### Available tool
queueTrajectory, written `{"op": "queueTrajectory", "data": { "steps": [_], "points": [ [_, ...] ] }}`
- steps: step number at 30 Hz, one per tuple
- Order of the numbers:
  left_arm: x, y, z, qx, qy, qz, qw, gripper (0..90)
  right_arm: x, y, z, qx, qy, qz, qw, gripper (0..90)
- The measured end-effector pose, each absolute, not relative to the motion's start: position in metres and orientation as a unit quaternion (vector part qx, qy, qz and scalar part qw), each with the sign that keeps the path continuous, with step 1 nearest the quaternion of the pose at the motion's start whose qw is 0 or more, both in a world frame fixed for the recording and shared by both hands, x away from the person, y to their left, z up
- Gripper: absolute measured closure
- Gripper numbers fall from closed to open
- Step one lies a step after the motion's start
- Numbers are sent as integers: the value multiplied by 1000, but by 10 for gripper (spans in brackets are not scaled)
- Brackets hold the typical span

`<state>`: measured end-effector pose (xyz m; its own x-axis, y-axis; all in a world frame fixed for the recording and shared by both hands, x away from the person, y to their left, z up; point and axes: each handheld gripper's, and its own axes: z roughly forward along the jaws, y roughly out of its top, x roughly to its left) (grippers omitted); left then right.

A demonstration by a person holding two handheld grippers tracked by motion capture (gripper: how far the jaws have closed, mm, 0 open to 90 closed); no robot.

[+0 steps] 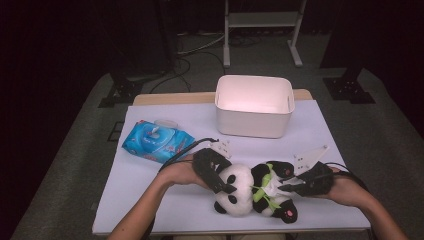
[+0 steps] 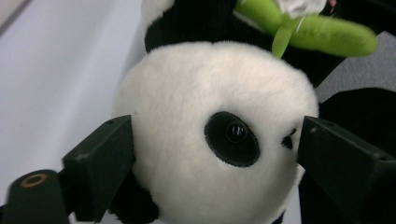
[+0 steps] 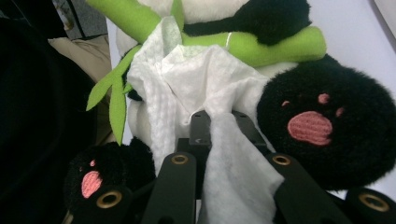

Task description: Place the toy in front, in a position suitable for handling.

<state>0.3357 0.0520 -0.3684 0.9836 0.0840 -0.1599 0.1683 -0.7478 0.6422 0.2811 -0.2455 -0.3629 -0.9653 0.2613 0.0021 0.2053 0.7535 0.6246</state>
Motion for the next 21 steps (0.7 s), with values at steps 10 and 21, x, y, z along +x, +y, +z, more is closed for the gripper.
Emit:
{"op": "queueTrajectory", "data": {
  "steps": [10,21],
  "points": [
    [331,48,-368,937,50,-49,341,172,285,-232,-343,97,937,330,63,797],
    [331,51,-369,936,56,-50,345,168,298,-208,-338,85,940,325,65,796]
  ]
}}
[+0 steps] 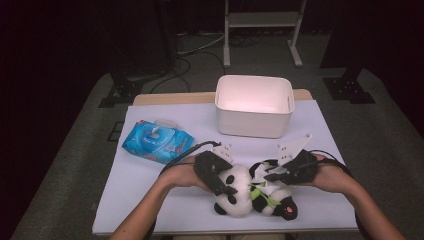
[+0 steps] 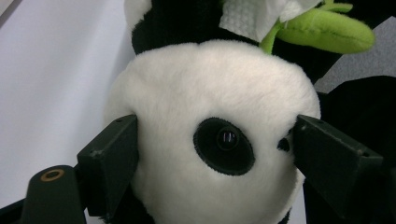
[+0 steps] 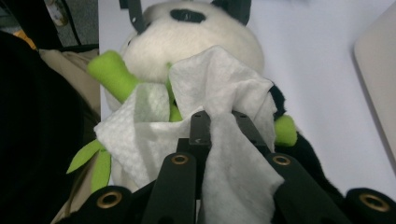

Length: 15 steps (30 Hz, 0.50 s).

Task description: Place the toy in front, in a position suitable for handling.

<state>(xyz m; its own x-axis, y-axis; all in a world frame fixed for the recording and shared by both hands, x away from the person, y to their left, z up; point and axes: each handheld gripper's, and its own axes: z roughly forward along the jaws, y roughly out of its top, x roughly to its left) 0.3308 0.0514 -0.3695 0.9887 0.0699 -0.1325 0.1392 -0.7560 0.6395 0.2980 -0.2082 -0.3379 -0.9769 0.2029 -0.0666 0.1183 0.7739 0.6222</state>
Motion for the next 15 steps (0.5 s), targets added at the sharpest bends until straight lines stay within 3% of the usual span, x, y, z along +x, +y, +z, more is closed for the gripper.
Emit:
{"op": "queueTrajectory", "data": {
  "steps": [15],
  "points": [
    [342,57,-366,928,85,-60,358,62,282,-220,-350,89,938,332,44,798]
  ]
}}
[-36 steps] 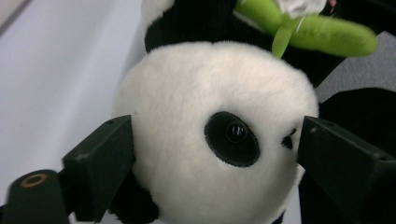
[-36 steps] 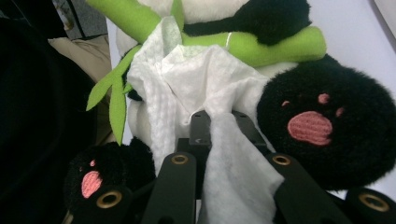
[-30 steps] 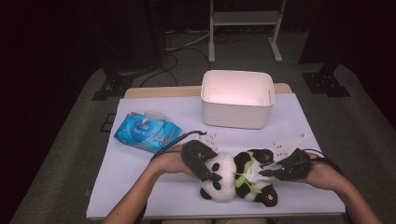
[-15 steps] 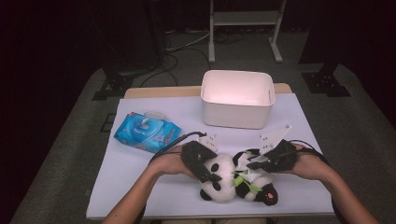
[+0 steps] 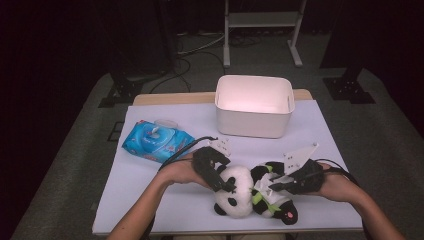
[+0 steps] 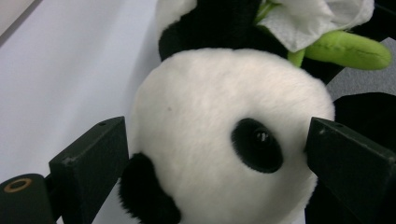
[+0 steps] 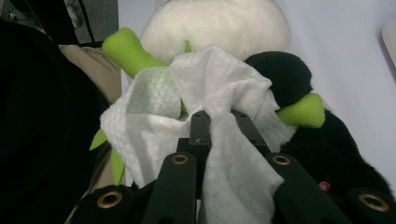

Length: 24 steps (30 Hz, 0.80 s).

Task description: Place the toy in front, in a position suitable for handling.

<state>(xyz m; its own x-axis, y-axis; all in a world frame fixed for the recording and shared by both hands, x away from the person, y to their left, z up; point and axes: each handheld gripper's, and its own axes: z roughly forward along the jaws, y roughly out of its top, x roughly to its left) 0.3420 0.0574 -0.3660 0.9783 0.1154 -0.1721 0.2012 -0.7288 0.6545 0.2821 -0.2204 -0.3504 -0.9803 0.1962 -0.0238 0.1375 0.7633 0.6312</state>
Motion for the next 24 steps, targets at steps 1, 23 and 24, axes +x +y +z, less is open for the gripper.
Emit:
{"op": "queueTrajectory", "data": {
  "steps": [1,23,24],
  "points": [
    [343,59,-366,927,89,-62,359,62,282,-221,-351,89,938,332,45,799],
    [365,63,-397,897,126,-199,373,174,277,-224,-354,73,936,340,45,802],
    [365,64,-396,897,123,-197,376,199,277,-224,-354,75,936,341,47,802]
  ]
}}
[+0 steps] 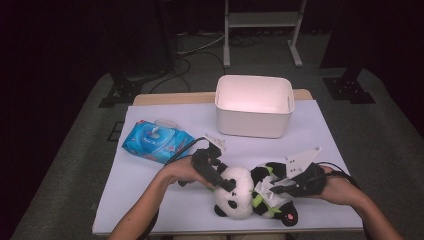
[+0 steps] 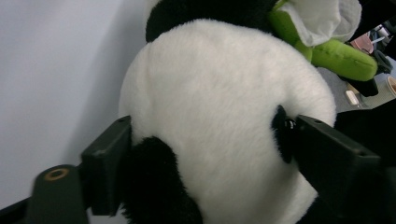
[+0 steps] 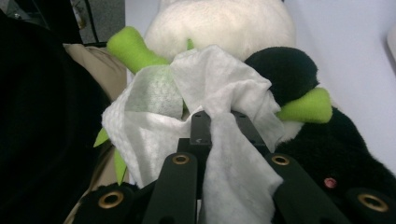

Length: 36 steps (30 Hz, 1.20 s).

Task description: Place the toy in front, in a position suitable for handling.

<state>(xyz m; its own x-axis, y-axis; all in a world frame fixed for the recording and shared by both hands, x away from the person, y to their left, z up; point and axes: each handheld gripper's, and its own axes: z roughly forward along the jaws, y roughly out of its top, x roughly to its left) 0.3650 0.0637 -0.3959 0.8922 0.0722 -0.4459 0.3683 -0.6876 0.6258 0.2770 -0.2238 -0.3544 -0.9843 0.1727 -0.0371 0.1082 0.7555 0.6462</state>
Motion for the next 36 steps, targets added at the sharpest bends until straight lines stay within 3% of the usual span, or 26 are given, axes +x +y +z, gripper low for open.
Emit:
{"op": "queueTrajectory", "data": {
  "steps": [6,17,36],
  "points": [
    [364,61,-380,904,95,-165,384,272,280,-227,-352,77,930,354,54,806],
    [386,65,-343,922,74,-70,373,279,314,-223,-345,93,917,377,89,808],
    [358,76,-354,935,35,7,352,269,326,-181,-313,45,923,374,84,806]
  ]
}}
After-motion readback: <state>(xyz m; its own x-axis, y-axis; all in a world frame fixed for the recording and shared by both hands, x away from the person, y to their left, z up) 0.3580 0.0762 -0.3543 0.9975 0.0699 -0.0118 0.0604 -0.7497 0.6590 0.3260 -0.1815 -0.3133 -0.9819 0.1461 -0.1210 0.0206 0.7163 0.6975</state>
